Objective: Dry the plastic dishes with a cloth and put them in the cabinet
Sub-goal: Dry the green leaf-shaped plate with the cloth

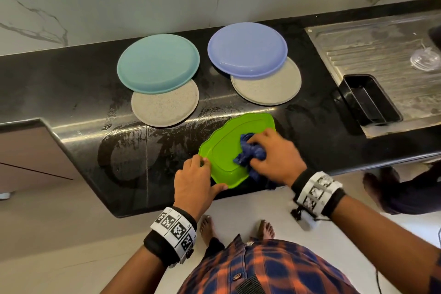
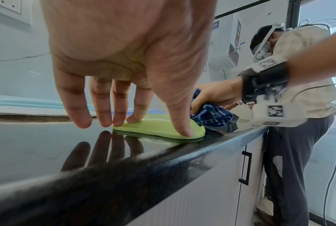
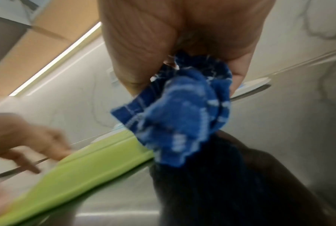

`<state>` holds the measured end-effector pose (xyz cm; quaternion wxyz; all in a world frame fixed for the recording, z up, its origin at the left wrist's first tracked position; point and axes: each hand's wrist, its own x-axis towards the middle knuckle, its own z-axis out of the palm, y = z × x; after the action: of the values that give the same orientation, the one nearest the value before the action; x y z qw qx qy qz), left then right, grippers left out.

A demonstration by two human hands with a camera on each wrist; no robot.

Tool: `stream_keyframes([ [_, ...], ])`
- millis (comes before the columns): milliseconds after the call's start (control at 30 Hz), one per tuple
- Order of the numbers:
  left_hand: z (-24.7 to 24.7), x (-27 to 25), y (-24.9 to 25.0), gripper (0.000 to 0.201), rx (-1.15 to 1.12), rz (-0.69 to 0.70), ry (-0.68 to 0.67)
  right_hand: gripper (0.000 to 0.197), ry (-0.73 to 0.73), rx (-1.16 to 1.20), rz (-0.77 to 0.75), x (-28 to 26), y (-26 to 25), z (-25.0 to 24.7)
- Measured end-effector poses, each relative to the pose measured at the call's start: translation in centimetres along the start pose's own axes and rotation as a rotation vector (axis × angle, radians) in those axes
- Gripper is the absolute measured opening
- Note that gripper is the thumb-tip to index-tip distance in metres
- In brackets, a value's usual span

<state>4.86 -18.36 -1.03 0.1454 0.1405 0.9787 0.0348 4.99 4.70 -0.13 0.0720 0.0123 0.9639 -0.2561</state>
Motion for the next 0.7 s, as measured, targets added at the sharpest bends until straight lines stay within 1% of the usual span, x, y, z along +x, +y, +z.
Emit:
stream_keyframes([
  [67, -0.2, 0.1, -0.1, 0.085, 0.003, 0.0, -0.005, 0.044, 0.058, 0.009, 0.092, 2.0, 1.4, -2.0],
  [100, -0.2, 0.1, -0.1, 0.086, 0.005, 0.001, -0.008, 0.041, 0.06, 0.004, 0.122, 3.3, 1.8, -2.8],
  [200, -0.2, 0.2, -0.1, 0.087, 0.007, 0.004, -0.013, 0.031, 0.028, -0.046, 0.162, 7.0, 2.1, -4.3],
  [267, -0.2, 0.2, -0.1, 0.087, 0.0, 0.008, -0.006, 0.03, -0.017, -0.114, 0.147, 9.1, 1.3, -4.6],
  [367, -0.1, 0.2, 0.0, 0.083, -0.014, 0.011, -0.004, 0.03, -0.175, -0.223, 0.035, 11.2, -1.5, -4.5],
  [433, -0.2, 0.1, 0.1, 0.081, -0.021, 0.01, 0.001, 0.037, -0.287, -0.279, -0.093, 11.7, -4.1, -3.9],
  [500, -0.2, 0.0, 0.2, 0.081, -0.014, 0.003, -0.002, 0.048, -0.365, -0.35, -0.24, 11.6, -6.7, -2.2],
  [567, -0.3, 0.0, 0.2, 0.078, 0.008, -0.003, -0.009, 0.05, -0.436, -0.396, -0.373, 10.9, -8.8, -0.5],
  [633, -0.3, 0.0, 0.2, 0.073, 0.018, -0.011, -0.01, 0.045, -0.461, -0.45, -0.487, 10.4, -9.9, 0.6],
  [700, -0.3, -0.1, 0.2, 0.074, 0.025, -0.009, 0.001, 0.043, -0.455, -0.475, -0.536, 10.2, -9.8, 0.4],
])
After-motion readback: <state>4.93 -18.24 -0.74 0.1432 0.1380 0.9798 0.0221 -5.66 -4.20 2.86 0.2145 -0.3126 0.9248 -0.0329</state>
